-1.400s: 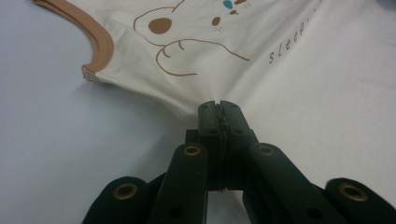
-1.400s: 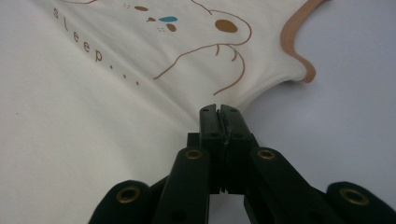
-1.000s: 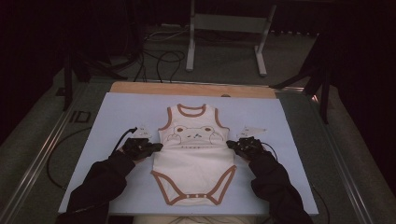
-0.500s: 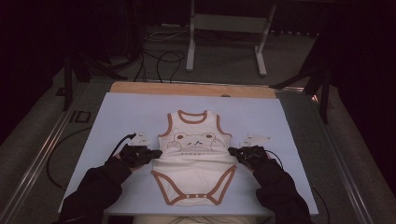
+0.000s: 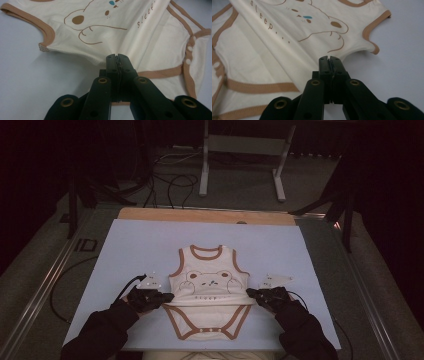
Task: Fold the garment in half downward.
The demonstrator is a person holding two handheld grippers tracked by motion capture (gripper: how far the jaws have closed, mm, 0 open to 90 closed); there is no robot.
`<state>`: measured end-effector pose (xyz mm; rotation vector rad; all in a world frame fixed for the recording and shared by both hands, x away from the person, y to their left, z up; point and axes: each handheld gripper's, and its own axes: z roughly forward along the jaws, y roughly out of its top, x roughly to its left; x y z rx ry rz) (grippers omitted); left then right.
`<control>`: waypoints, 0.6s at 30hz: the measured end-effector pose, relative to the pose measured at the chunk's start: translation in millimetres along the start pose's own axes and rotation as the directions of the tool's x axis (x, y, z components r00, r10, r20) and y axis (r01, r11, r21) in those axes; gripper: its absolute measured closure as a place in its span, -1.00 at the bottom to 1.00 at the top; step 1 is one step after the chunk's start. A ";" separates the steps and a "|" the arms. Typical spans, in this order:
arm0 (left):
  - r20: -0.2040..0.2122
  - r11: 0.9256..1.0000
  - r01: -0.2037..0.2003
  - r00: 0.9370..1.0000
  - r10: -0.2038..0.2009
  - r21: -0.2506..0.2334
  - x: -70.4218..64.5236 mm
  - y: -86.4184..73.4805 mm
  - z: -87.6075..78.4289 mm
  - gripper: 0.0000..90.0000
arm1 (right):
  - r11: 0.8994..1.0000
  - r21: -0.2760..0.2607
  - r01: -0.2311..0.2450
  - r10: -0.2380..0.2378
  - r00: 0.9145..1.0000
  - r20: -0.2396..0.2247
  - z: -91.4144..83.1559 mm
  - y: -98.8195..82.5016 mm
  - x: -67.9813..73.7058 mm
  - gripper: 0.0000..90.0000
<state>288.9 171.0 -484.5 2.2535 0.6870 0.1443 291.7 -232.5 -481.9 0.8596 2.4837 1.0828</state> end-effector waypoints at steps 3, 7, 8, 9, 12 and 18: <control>0.004 1.000 -0.007 1.000 0.007 0.006 -4.3 -3.8 0.3 1.00 | 1.000 0.014 0.006 -0.005 1.000 -0.009 -0.8 -5.5 4.2 0.99; 0.009 1.000 -0.002 1.000 0.002 0.008 -6.9 -7.3 -0.9 1.00 | 1.000 0.019 0.002 -0.002 1.000 -0.018 -0.9 -10.8 10.0 0.99; 0.011 1.000 0.004 1.000 -0.004 0.007 -7.6 -7.9 -1.2 1.00 | 1.000 0.025 0.004 -0.004 1.000 -0.020 -1.3 -11.3 11.2 0.99; 0.011 1.000 0.003 1.000 -0.003 0.007 -8.4 -8.5 -1.8 1.00 | 1.000 0.029 0.007 -0.006 1.000 -0.024 -1.5 -11.9 12.6 0.99; 0.014 1.000 0.000 1.000 0.000 0.006 -11.3 -10.6 -2.4 1.00 | 0.999 0.034 0.012 -0.011 1.000 -0.029 -1.7 -14.3 15.6 0.99; 0.021 1.000 0.001 1.000 -0.002 0.017 -15.5 -15.2 -0.8 1.00 | 0.999 0.043 0.004 -0.002 0.999 -0.034 -0.7 -20.0 18.1 0.98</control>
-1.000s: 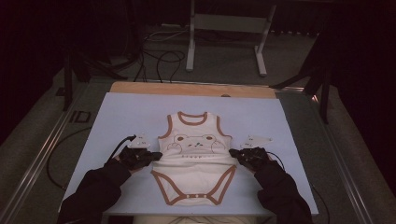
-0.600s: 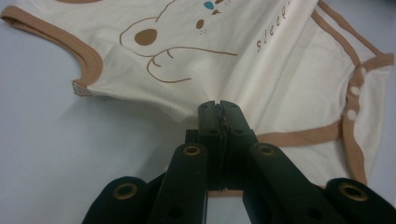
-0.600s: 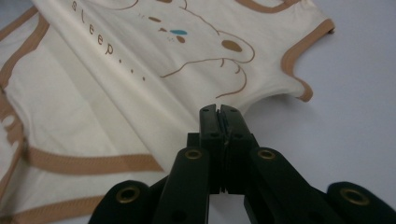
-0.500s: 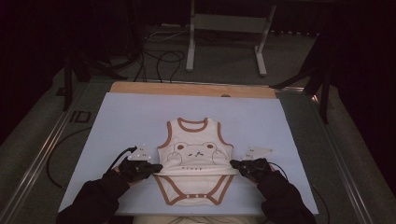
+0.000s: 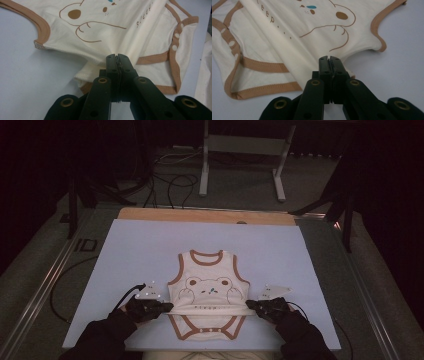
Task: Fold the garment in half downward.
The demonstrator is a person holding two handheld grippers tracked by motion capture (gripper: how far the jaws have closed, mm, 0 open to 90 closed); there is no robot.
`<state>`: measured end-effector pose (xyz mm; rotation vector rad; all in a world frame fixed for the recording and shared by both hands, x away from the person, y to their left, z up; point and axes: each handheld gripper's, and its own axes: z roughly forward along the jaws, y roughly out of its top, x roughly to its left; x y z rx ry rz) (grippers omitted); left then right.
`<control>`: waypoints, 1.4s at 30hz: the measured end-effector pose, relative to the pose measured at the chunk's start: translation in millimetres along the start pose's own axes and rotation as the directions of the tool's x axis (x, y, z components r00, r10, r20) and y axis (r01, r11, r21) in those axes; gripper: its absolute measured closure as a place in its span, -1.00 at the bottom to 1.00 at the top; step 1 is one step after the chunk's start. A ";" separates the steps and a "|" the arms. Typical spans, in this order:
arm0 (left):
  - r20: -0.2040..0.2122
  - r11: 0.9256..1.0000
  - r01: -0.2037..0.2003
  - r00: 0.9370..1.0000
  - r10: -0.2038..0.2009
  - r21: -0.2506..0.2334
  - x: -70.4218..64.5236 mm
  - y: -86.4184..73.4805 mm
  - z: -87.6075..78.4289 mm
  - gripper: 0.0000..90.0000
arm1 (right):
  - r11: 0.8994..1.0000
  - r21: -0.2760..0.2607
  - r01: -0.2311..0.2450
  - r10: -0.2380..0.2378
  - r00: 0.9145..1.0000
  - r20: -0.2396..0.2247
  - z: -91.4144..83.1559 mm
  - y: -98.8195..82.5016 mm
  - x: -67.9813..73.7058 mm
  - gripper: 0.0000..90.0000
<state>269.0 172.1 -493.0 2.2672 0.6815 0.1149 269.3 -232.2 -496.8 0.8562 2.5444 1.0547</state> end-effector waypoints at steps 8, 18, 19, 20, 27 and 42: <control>0.015 0.999 0.020 1.000 -0.020 0.036 0.4 -6.8 8.8 1.00 | 1.000 0.020 -0.011 0.011 1.000 -0.009 6.2 -5.5 -1.7 0.98; 0.011 0.998 0.019 1.000 -0.020 0.063 2.0 -10.6 14.3 1.00 | 0.999 0.041 -0.020 0.021 1.000 -0.020 11.1 -11.2 -0.9 0.97; 0.012 0.998 0.018 1.000 -0.019 0.062 2.2 -10.7 14.4 1.00 | 0.999 0.039 -0.027 0.028 0.999 -0.022 11.0 -11.7 -0.5 0.97; 0.012 0.998 0.017 1.000 -0.018 0.062 2.6 -10.8 14.6 1.00 | 0.999 0.039 -0.035 0.036 0.999 -0.022 11.0 -12.2 -0.4 0.97; 0.004 0.998 -0.001 1.000 0.000 0.068 1.0 -10.7 15.2 0.99 | 0.999 0.023 -0.036 0.037 0.999 -0.020 11.4 -15.5 -0.2 0.96; -0.014 1.000 0.019 1.000 -0.019 0.010 6.2 -9.8 -0.4 0.58 | 0.995 -0.003 -0.104 0.104 0.994 -0.019 3.5 -9.7 -3.2 0.19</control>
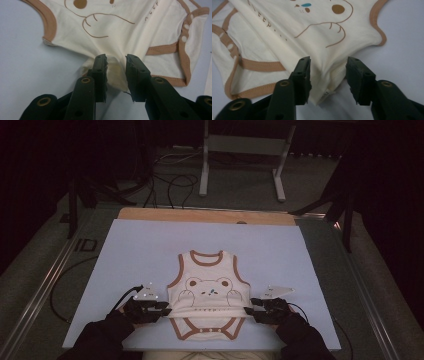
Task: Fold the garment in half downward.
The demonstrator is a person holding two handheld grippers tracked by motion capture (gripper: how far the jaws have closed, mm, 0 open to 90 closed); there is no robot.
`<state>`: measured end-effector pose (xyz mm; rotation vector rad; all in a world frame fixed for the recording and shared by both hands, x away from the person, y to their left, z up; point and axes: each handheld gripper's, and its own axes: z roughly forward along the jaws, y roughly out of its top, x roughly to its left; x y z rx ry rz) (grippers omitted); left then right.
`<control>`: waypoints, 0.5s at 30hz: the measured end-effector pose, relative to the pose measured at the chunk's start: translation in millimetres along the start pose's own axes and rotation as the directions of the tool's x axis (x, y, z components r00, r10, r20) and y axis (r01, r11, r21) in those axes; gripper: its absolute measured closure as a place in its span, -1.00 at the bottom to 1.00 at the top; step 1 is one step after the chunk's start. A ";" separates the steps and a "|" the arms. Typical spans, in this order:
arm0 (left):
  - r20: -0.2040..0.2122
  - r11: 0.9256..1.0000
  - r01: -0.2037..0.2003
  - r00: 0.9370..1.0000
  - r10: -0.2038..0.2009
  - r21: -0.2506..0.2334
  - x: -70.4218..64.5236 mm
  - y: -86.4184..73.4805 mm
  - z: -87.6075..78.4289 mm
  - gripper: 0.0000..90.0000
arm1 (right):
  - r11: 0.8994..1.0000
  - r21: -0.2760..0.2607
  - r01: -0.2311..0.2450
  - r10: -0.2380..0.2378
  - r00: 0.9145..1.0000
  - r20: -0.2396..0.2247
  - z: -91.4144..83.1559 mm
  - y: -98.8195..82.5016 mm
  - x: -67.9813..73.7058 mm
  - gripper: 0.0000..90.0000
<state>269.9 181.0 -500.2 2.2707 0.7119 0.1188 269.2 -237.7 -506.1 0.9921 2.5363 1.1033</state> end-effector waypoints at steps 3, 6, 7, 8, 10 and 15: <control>-0.003 1.000 0.001 1.000 -0.001 -0.007 1.1 1.7 -4.1 0.50 | 1.000 -0.007 0.001 -0.001 1.000 0.003 -0.5 2.0 0.8 0.06; -0.011 1.000 0.000 1.000 0.000 -0.007 2.2 3.1 -6.4 0.37 | 1.000 -0.011 0.002 -0.002 1.000 0.003 -1.7 4.8 1.6 -0.08; -0.011 1.000 0.000 1.000 0.000 -0.007 2.2 3.1 -6.4 0.34 | 1.000 -0.011 0.002 -0.002 1.000 0.003 -1.7 4.8 1.6 -0.08; -0.022 1.000 0.011 1.000 -0.011 -0.011 3.8 4.3 -8.6 0.28 | 1.000 -0.020 0.004 -0.004 1.000 0.010 -2.3 6.8 2.0 -0.17; -0.030 1.000 0.020 0.999 -0.020 -0.009 5.0 5.4 -10.0 0.15 | 1.000 -0.025 0.004 -0.003 1.000 0.008 -2.9 8.5 1.8 -0.27; -0.051 1.000 0.020 0.998 -0.021 -0.009 6.8 9.5 -14.6 -0.19 | 0.999 -0.036 -0.004 0.005 0.999 0.032 -5.0 14.5 2.6 -0.64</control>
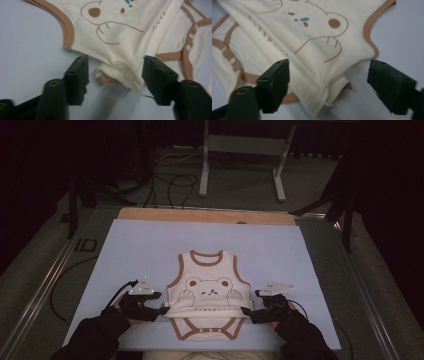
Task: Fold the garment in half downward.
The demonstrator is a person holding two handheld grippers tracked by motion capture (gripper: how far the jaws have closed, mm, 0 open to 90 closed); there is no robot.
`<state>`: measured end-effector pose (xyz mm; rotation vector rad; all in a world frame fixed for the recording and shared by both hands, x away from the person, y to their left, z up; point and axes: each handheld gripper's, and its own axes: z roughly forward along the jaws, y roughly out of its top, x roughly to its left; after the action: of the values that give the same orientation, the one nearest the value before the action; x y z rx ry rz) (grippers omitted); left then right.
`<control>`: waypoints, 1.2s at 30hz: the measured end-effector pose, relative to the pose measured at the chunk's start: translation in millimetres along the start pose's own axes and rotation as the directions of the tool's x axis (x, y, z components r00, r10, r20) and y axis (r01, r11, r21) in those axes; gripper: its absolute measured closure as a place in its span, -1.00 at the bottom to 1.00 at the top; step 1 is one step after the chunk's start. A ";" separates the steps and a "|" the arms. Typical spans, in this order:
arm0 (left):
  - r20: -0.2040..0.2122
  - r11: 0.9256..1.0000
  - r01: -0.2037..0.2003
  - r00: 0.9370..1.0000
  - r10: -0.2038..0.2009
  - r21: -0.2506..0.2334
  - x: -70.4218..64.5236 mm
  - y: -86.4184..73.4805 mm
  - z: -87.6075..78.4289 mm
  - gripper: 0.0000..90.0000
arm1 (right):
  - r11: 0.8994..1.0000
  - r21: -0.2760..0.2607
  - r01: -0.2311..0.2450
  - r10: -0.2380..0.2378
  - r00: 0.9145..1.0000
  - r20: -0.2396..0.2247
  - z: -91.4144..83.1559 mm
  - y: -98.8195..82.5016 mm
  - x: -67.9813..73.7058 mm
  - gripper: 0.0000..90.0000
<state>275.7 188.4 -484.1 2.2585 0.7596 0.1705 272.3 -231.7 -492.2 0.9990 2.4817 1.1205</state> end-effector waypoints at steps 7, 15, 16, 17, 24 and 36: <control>-0.033 1.000 -0.003 0.999 0.003 -0.002 0.6 6.2 -3.9 -0.65 | 0.999 -0.031 0.007 -0.008 1.000 -0.030 -4.7 10.8 -1.4 -0.79; -0.010 1.000 0.007 1.000 -0.007 -0.016 8.8 13.5 -8.2 -0.98 | 0.997 -0.075 0.017 -0.020 0.999 -0.043 -4.6 21.9 -4.1 -0.79; -0.001 1.000 0.006 1.000 -0.006 -0.021 10.0 14.5 -9.1 -0.98 | 0.997 -0.079 0.019 -0.023 0.999 -0.042 -4.4 23.4 -4.3 -0.79; -0.007 1.000 0.005 1.000 -0.005 -0.028 11.0 15.8 -9.8 -0.98 | 0.996 -0.082 0.024 -0.028 0.999 -0.044 -4.2 25.0 -4.9 -0.79; -0.024 0.999 -0.008 1.000 0.007 -0.042 19.8 26.3 -12.7 -0.98 | 0.996 -0.068 0.052 -0.054 0.998 -0.028 -1.9 37.4 -10.6 -0.79; -0.031 0.999 -0.003 1.000 0.001 -0.038 38.5 44.0 -7.2 -0.98 | 0.993 -0.068 0.096 -0.096 0.995 0.002 3.9 60.6 -25.9 -0.79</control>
<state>325.4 190.2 -452.6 2.2251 0.7640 0.2199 322.8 -218.3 -451.8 0.8512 2.4471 1.1667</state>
